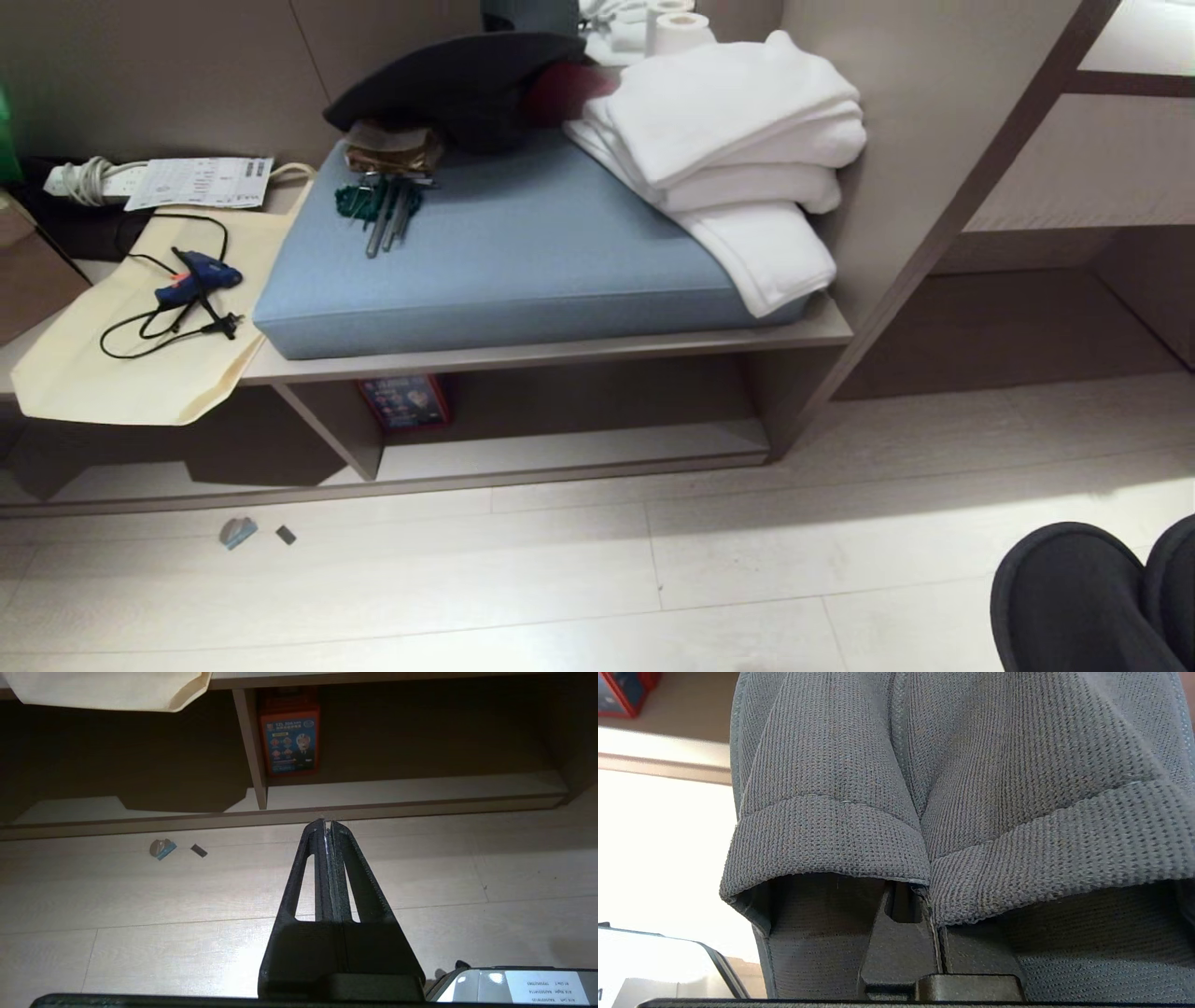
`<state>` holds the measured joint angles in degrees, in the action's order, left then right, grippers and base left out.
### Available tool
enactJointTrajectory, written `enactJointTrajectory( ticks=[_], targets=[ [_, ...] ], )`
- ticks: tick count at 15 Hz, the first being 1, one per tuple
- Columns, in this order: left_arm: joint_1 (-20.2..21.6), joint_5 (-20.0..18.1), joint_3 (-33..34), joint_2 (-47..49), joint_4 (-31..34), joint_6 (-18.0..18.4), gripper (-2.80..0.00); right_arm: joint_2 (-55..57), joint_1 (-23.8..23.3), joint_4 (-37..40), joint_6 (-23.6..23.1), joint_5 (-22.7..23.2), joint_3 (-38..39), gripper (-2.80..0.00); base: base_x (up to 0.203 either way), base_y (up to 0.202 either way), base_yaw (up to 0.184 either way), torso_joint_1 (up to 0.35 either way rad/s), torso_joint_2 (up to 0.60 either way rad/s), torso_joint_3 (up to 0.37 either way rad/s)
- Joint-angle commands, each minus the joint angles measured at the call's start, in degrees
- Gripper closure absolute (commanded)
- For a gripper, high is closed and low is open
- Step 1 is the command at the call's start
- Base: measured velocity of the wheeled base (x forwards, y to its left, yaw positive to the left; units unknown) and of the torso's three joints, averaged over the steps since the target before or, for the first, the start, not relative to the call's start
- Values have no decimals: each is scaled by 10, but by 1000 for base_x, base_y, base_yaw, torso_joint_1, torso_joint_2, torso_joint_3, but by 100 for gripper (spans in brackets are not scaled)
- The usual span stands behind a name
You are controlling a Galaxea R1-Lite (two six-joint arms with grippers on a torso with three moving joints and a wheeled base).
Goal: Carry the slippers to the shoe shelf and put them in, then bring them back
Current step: Place the slippers on the floor
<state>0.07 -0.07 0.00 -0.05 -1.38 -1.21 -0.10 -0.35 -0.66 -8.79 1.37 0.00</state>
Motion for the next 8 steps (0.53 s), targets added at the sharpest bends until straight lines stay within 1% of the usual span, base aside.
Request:
enactJointTrajectory(
  ticks=[1, 8],
  targets=[
    [0, 0, 4, 0, 0, 0, 0, 1, 0, 0, -1, 0, 0, 0, 0, 0, 0, -6, 2, 194],
    [0, 0, 4, 0, 0, 0, 0, 1, 0, 0, 2, 0, 0, 0, 0, 0, 0, 2, 3, 200]
  ],
)
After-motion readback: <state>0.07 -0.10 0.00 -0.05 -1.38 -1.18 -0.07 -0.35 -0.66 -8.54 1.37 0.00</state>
